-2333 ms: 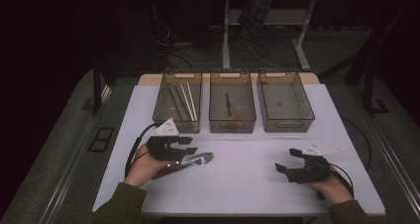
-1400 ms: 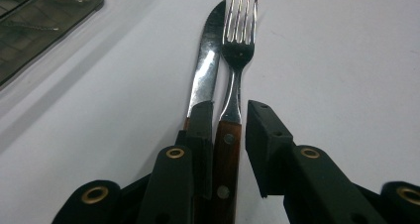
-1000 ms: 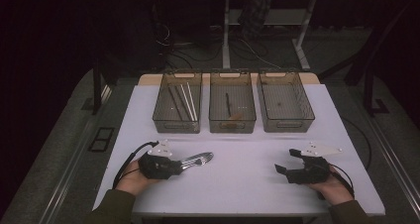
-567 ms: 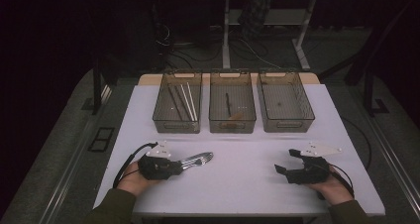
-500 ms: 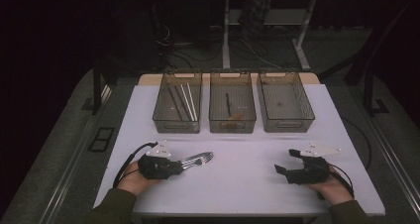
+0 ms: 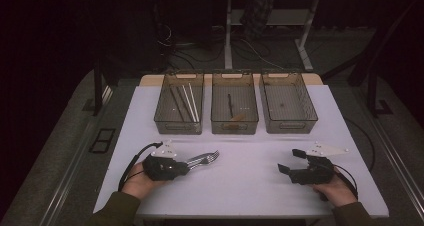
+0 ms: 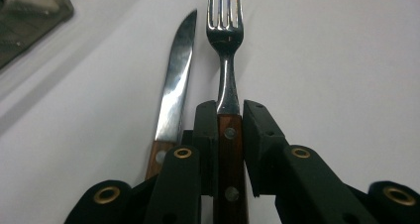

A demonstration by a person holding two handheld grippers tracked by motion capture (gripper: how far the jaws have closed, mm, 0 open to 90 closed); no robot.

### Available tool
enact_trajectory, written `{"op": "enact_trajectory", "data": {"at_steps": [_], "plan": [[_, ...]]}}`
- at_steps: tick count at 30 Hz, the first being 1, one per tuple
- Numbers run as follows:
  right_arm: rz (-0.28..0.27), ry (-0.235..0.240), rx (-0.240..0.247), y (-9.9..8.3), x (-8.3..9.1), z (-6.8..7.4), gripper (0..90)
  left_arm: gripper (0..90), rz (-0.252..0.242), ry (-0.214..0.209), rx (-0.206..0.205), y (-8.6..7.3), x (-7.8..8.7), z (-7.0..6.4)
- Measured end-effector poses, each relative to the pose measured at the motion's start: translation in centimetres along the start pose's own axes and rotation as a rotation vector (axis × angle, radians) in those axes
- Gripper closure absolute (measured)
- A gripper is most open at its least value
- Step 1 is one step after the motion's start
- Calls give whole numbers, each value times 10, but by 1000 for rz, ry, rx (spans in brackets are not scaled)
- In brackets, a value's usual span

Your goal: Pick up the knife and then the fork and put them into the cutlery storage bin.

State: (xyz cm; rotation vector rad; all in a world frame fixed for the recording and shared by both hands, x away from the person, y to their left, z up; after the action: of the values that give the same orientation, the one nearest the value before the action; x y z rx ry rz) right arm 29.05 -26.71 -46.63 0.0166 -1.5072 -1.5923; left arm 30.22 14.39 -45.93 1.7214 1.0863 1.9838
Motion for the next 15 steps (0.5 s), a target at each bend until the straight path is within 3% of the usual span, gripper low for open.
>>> {"op": "enact_trajectory", "data": {"at_steps": [9, 15], "plan": [[1, 47, -66, 13, 1, 3, 176, 768, -30, 7, -10, 27, -7, -7], [-2, 54, -31, 25, -1, 12, 161, 768, -42, 2, -12, 45, -18, -10]]}}
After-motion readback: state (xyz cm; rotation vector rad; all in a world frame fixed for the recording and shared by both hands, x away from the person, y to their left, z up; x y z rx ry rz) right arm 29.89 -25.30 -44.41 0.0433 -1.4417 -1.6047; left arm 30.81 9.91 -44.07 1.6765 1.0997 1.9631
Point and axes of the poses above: each handheld gripper's, and its own axes: x roughly backward along the jaws, y roughly out of its top, z roughly to its left, the point moved 4 cm from there along -x, roughly forward along the jaws, and after that the axes turned 8 degrees about -x, right-handed, at the moved point
